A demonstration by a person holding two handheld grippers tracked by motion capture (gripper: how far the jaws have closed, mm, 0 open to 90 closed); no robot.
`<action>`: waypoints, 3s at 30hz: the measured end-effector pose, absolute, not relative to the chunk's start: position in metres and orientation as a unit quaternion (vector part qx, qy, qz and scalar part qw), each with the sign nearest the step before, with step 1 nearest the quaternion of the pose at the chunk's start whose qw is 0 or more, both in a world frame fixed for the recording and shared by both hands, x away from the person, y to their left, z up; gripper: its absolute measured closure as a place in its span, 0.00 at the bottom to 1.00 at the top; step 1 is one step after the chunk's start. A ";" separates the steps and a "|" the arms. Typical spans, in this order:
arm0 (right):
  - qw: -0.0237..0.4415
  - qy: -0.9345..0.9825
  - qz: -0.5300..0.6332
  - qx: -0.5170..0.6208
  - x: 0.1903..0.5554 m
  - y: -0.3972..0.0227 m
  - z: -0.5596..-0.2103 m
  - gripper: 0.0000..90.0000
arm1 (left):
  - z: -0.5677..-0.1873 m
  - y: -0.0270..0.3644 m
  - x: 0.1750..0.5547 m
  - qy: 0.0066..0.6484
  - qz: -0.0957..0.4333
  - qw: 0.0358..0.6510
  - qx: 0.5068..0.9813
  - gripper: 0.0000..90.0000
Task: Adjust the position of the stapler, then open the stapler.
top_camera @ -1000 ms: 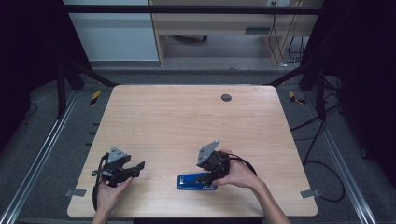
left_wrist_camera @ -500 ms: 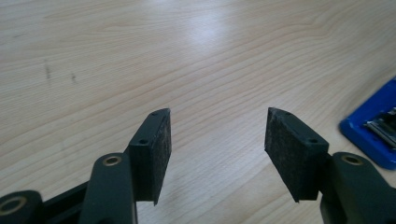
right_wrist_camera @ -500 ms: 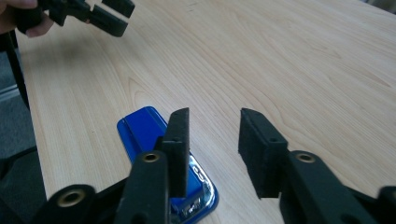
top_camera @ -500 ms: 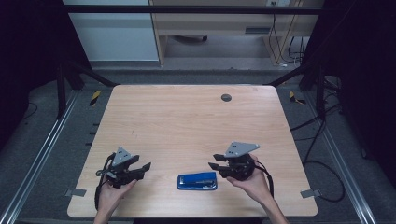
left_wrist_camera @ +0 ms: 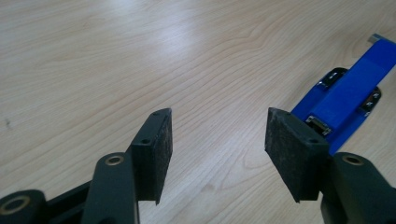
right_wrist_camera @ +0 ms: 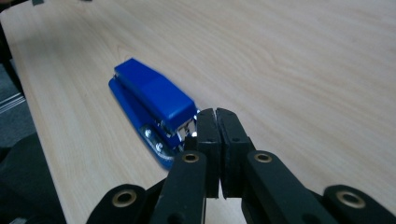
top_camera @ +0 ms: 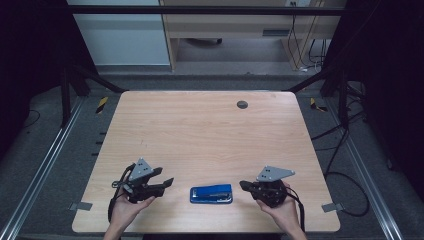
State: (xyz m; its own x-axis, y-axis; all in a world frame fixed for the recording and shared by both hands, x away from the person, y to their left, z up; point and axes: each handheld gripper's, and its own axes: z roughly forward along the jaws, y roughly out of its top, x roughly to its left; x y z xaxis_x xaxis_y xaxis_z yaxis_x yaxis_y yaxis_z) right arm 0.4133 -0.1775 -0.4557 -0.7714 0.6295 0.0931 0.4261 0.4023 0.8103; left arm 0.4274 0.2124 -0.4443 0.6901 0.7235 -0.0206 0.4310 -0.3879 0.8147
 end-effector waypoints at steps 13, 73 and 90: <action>0.097 0.842 0.433 0.306 0.407 -0.168 -0.469 0.99 | -0.423 0.182 0.428 0.294 0.145 0.420 0.846 0.43; 0.071 0.854 0.424 0.292 0.405 -0.149 -0.487 1.00 | -0.421 0.047 0.453 0.073 0.078 0.241 0.965 0.59; 0.076 0.855 0.419 0.295 0.409 -0.147 -0.491 1.00 | -0.439 0.030 0.460 0.054 0.061 0.189 0.979 0.66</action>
State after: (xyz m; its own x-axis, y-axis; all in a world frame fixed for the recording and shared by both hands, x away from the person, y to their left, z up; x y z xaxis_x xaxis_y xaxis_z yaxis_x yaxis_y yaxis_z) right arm 0.4089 -0.1468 -0.4912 -0.8145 0.5683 0.1162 0.4401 0.4751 0.7620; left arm 0.4598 0.0302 -0.4391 0.9866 0.1298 0.0993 0.0836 -0.9229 0.3759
